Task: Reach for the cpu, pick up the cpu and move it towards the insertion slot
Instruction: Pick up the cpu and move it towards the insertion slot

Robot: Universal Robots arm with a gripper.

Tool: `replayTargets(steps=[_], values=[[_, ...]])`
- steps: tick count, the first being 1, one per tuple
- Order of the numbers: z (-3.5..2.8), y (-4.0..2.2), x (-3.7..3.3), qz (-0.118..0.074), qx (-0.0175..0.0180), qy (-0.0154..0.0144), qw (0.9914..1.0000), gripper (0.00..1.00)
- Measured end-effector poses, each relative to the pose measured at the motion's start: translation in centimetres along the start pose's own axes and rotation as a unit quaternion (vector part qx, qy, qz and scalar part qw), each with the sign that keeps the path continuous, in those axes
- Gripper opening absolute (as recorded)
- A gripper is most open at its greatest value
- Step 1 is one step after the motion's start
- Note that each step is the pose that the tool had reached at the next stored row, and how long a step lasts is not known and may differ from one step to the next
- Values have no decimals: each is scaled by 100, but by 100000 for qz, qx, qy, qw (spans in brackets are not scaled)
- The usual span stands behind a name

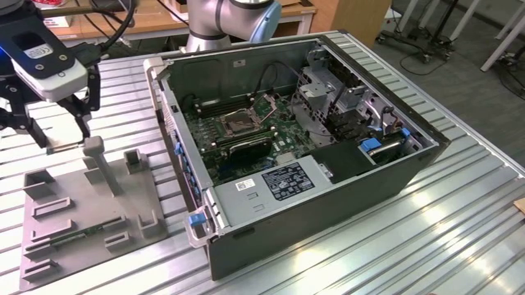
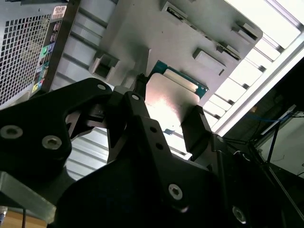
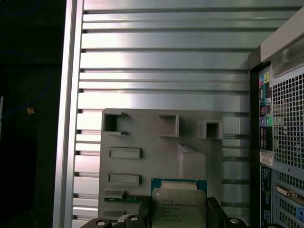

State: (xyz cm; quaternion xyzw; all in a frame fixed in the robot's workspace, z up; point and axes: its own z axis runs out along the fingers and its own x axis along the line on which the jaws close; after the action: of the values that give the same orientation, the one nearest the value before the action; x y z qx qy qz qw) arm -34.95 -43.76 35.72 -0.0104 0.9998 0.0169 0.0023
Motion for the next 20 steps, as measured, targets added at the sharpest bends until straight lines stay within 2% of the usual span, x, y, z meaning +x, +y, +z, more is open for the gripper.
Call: replayTargets(steps=[20], values=[[2, -6, -279, 6, -5, -11, 100000, 54]])
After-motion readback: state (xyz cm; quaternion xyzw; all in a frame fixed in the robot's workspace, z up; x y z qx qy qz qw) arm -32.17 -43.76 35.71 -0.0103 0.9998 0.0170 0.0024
